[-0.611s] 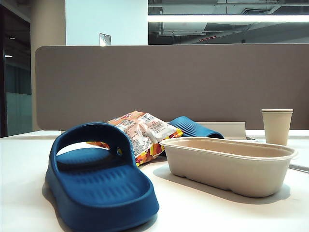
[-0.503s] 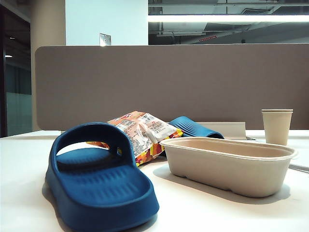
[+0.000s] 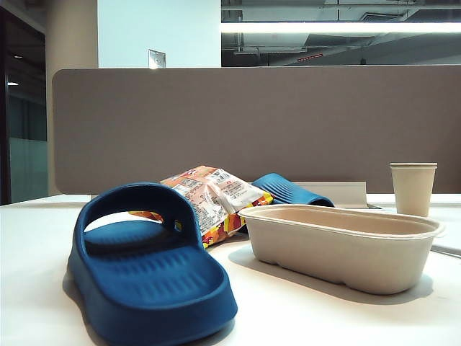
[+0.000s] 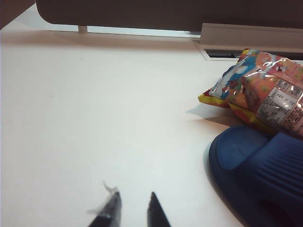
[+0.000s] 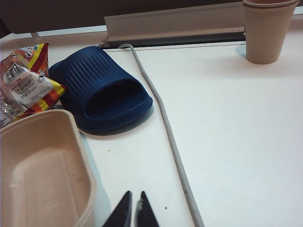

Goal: Pick up a bag of chips and put them in the box.

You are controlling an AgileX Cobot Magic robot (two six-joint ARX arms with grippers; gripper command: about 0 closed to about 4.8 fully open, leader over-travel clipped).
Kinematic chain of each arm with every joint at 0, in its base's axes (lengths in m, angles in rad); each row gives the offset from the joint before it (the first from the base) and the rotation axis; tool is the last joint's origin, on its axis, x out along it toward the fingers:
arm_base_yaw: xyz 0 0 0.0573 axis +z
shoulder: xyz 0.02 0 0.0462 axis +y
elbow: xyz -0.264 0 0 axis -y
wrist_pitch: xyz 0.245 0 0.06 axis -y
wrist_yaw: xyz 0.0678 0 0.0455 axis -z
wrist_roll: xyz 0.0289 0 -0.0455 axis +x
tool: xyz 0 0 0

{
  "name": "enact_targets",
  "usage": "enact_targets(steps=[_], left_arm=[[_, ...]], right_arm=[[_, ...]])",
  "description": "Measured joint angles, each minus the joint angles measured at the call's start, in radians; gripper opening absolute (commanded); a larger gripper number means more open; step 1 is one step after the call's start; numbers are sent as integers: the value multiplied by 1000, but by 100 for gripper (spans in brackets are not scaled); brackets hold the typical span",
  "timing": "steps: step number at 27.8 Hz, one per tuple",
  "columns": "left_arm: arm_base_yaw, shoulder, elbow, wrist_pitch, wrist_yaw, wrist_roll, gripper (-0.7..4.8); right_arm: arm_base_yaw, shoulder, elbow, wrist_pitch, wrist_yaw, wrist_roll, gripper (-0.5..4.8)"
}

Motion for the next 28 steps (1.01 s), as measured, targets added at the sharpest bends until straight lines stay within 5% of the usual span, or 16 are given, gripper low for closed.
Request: enact_targets(steps=[5,16,21,28], left_arm=[[0,0,0,1,5,-69,76],[0,0,0,1,5,-349,76],[0,0,-1,11,17,-493,76],[0,0,1,118,182,-521,76]], right_arm=[[0,0,0,42,-40,78,22],[1,0,0,285,-169,484,22],[2,0,40,306,-238,499,22],[2,7,205,88,-238,400,21]])
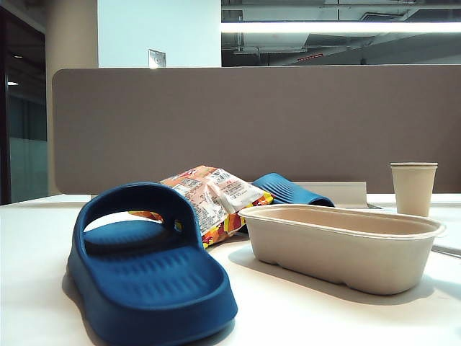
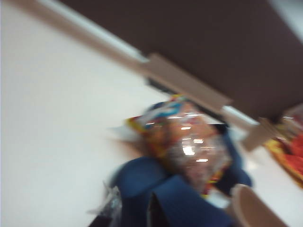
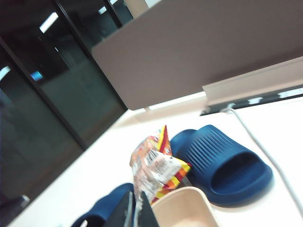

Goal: Pick up a bag of chips and put them in the box.

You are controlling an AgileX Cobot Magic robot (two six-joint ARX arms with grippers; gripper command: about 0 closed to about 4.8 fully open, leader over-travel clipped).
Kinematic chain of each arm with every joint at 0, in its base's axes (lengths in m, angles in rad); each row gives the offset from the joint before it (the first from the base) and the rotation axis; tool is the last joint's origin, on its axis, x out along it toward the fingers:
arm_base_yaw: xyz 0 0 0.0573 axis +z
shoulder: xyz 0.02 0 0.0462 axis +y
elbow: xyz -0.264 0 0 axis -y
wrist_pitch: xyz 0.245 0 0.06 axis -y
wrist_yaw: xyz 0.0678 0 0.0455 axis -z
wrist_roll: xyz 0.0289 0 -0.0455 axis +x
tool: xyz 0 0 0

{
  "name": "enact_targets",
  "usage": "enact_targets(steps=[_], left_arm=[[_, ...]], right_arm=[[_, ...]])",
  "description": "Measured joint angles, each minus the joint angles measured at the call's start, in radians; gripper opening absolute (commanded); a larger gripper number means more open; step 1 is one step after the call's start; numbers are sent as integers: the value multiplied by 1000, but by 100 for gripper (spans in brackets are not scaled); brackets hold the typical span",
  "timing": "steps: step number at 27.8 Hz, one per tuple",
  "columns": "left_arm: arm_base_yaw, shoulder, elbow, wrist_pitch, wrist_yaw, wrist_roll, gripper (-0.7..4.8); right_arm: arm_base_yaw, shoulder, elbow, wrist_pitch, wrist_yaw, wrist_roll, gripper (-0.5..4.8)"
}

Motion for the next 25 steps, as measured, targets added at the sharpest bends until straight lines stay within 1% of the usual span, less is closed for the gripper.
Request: enact_targets(steps=[2,5,8,11,16,19,20,25], left_arm=[[0,0,18,9,32,-12,76],[0,0,60,10,53,-19,89],[0,1,132,5,101,-18,89],[0,0,223,5,114,-10,89],[0,40,415,-41,118,76,84],[0,103,528,-79,143,120,82],[0,133,561,-91,160,128,78],[0,326,737,-138,316,167,75]], right_arm=[[0,23,50,-62,0,-43,22],[0,72,108,-130,-3,-97,21],[0,159,172,-193,-5,-129,21],[0,250,240,-233,-5,-148,20],[26,407,371,-268,-27,-251,-3],[62,480,441,-291,-27,-320,-2],[75,504,463,-291,-27,-337,-2],[157,609,544,-292,-28,-418,-3]])
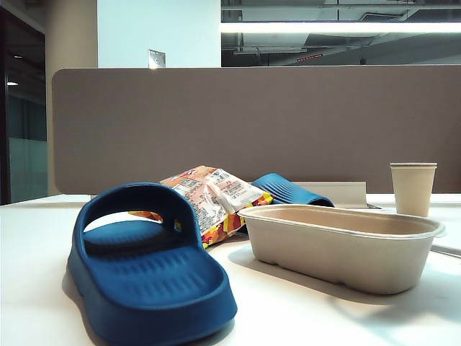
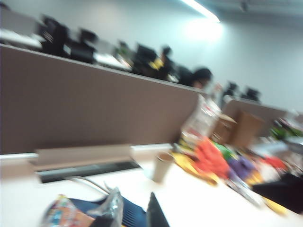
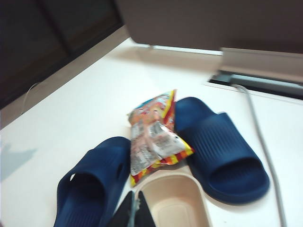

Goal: Pick up a bag of chips and put them in the box.

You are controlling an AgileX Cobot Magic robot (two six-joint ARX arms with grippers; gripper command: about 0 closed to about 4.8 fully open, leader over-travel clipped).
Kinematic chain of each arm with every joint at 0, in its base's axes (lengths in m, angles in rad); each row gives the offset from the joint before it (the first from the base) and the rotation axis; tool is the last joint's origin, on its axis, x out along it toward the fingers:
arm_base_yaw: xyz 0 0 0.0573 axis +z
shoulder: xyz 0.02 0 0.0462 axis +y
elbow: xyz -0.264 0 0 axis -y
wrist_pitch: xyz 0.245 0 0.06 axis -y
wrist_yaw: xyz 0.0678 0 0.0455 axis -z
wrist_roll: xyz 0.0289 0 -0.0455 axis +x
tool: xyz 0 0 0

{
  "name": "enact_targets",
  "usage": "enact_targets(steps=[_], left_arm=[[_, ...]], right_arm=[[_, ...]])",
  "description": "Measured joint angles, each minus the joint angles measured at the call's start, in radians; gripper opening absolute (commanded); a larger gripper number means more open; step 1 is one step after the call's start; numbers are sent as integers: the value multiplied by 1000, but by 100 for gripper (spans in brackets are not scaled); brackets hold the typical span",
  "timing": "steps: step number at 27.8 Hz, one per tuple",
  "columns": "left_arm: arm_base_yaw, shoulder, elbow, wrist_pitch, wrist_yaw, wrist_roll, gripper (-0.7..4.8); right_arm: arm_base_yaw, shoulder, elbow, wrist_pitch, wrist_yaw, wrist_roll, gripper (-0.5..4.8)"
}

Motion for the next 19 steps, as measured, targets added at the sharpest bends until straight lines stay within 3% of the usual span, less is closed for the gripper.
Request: enact_targets(steps=[9,12,19], left_arm=[[0,472,247,-111,240,88,75],[0,610,289,-120,259,108,75],[0,934,412,-130,269,245,75]], right_arm=[[111,107,26,-11,2,-69,-2],[131,121,26,-17,2,-88,-2],[138,122,26,-22,2,-116,-2]])
